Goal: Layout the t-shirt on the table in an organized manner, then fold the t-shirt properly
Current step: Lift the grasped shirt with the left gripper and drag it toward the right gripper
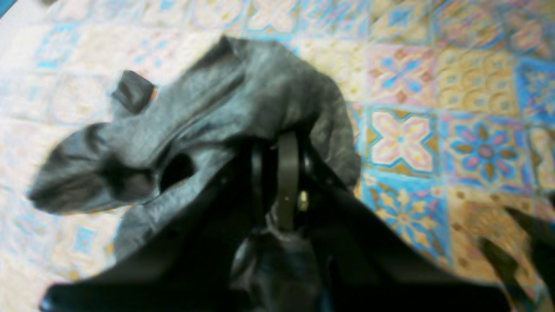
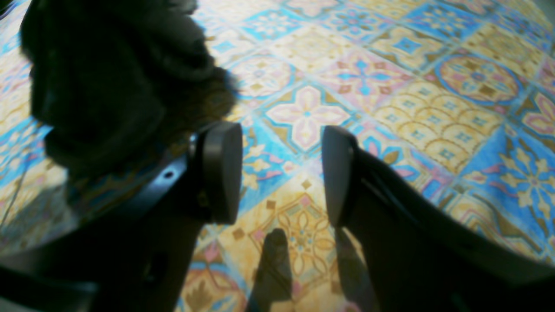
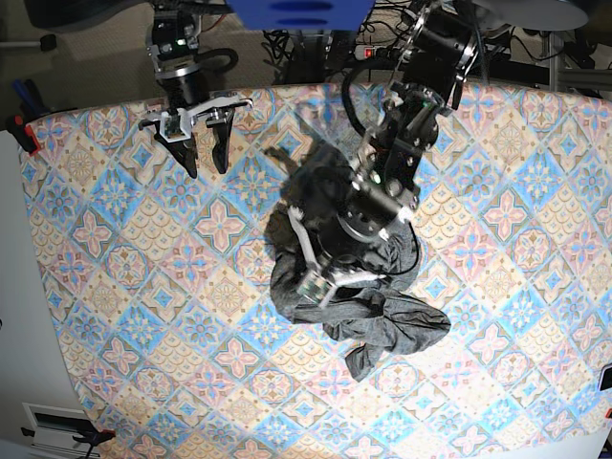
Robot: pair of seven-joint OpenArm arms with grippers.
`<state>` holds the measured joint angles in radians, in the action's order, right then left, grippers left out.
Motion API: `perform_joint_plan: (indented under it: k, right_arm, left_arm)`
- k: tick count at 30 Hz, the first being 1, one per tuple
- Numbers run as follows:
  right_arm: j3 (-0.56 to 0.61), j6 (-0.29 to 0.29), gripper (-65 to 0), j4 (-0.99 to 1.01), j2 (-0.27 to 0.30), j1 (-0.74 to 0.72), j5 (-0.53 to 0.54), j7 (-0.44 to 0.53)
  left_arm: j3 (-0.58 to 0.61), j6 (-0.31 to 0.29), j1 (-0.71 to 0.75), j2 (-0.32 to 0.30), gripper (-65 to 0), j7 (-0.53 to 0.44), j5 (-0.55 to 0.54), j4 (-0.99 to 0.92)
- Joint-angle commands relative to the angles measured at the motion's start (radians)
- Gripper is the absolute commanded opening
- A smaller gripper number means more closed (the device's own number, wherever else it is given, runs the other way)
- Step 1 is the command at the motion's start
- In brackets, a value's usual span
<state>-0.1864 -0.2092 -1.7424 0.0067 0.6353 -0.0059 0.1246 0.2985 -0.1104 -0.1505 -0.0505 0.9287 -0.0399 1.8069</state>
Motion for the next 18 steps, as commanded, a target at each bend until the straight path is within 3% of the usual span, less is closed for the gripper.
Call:
perform_joint_plan:
  k: [1, 5, 10, 15, 18]
  right_arm:
    - [-0.002, 0.001, -36.5, -0.014, 0.005, 0.002, 0.007, 0.03]
    - [-0.002, 0.001, -36.5, -0.014, 0.003, 0.001, 0.007, 0.03]
    - [0.001, 0.001, -36.5, -0.011, 0.003, -0.009, 0.007, 0.03]
    - [0.001, 0.001, -36.5, -0.008, 0.003, -0.032, 0.007, 0.03]
    - [0.003, 0.001, -36.5, -0.006, 0.003, -0.032, 0.007, 0.03]
  left_arm:
    - [-0.034, 0.001, -0.019, -0.004, -65.0, 0.025, 0.005, 0.029]
    - [-0.112, -0.007, 0.087, -0.033, -65.0, 0.037, -0.002, 0.282]
    - [-0.104, -0.007, 0.105, -0.079, -65.0, 0.039, 0.001, 0.232]
    - [-0.103, -0.007, 0.104, -0.073, -65.0, 0.04, -0.002, 0.264]
    - [-0.097, -0.01, 0.087, -0.035, -65.0, 0.04, -0.001, 0.258]
